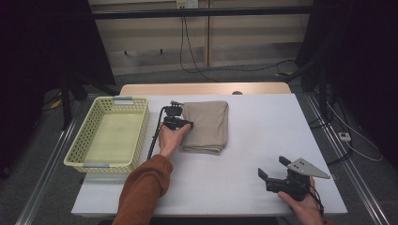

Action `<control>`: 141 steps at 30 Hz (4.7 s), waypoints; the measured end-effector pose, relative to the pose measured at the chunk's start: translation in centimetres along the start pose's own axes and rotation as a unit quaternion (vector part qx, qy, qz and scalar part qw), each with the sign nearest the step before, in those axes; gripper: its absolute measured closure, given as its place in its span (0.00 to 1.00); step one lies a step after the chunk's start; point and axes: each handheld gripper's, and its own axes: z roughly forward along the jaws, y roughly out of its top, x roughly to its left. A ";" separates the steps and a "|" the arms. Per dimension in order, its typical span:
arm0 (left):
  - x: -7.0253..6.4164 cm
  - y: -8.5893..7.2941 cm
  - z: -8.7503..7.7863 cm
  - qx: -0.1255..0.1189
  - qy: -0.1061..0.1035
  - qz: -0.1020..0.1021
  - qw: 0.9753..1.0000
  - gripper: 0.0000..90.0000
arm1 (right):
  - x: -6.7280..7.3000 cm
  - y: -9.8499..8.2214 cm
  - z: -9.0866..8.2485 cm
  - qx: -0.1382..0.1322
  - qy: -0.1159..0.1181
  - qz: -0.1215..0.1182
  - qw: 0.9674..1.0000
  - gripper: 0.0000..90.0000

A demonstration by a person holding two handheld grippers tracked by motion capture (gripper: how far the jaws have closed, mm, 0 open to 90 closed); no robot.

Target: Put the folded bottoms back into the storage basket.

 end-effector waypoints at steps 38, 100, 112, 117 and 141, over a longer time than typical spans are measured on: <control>-1.8 1.0 -2.8 -0.108 -0.023 0.065 0.992 0.93 | -0.3 0.0 0.0 0.004 -0.003 0.008 1.000 0.07; -3.9 1.3 -15.3 -0.235 -0.025 0.173 0.956 0.93 | -0.4 0.0 -0.2 -0.001 -0.002 0.016 1.000 0.07; -3.7 0.5 -16.9 -0.237 -0.012 0.188 0.953 0.93 | -0.4 0.1 -0.3 -0.004 -0.004 0.016 1.000 0.06; -3.6 0.2 -17.8 -0.251 -0.012 0.187 0.950 0.93 | -0.4 0.1 -0.2 -0.004 -0.005 0.016 1.000 0.06; -3.3 -1.5 -22.7 -0.285 0.008 0.201 0.937 0.93 | -0.3 0.1 -0.3 -0.010 -0.003 0.015 1.000 0.05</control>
